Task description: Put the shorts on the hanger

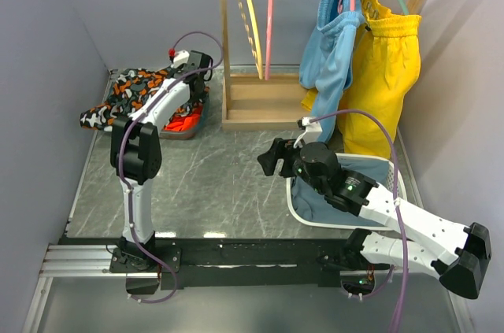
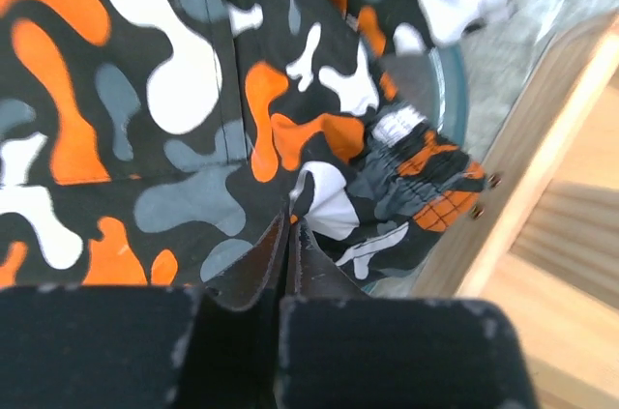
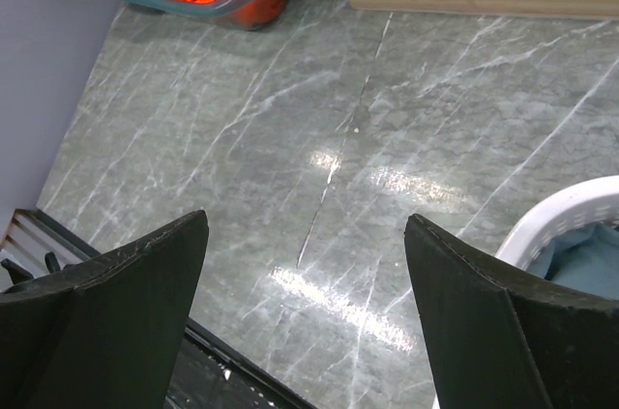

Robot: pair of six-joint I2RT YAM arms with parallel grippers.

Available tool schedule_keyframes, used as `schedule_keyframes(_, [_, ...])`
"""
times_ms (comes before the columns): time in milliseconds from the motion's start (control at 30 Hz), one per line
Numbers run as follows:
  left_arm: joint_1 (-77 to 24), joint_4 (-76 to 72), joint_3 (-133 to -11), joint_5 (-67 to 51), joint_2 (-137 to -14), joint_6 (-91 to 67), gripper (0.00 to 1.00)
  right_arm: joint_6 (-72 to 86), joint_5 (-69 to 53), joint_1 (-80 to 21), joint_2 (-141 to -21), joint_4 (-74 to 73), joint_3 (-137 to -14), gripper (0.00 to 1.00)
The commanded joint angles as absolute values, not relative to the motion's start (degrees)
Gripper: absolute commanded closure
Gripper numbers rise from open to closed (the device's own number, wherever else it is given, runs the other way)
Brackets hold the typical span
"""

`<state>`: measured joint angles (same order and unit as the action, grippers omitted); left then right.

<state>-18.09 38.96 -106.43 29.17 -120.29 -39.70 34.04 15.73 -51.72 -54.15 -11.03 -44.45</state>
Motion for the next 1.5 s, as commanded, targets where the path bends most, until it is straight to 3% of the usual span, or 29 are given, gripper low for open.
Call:
schedule_keyframes(0, [-18.1, 40.2, -111.1, 34.4, -117.4, -40.3, 0.99, 34.3, 15.3, -51.6, -54.1, -9.2, -47.5, 0.11])
schedule_keyframes(400, [-18.1, 48.9, -117.3, 41.6, -99.0, -33.8, 0.99, 32.3, 14.2, -51.5, -56.9, -8.9, -50.3, 0.11])
schedule_keyframes(600, [-18.1, 42.4, -113.2, 32.5, -82.5, -27.1, 0.99, 30.8, 13.1, -51.7, -59.4, -9.7, -54.6, 0.11])
schedule_keyframes(833, [-18.1, 39.1, -117.3, 22.0, -69.5, -23.0, 0.99, 29.5, 11.3, -51.8, -61.8, -9.8, -58.4, 0.11])
schedule_keyframes(1067, [-18.1, 40.2, -118.8, 11.4, -66.7, -26.5, 0.99, 29.4, 9.4, -54.3, -63.9, -8.2, -61.7, 0.11])
schedule_keyframes(1333, [-18.2, 38.0, -109.6, 3.7, -62.5, -29.4, 0.99, 33.1, 22.3, -69.3, -72.1, -4.6, -68.8, 0.02])
schedule_keyframes(1467, [-18.2, 38.6, -108.9, 2.3, -61.6, -29.2, 0.99, 35.2, 26.4, -68.6, -81.5, -5.3, -72.9, 0.0])
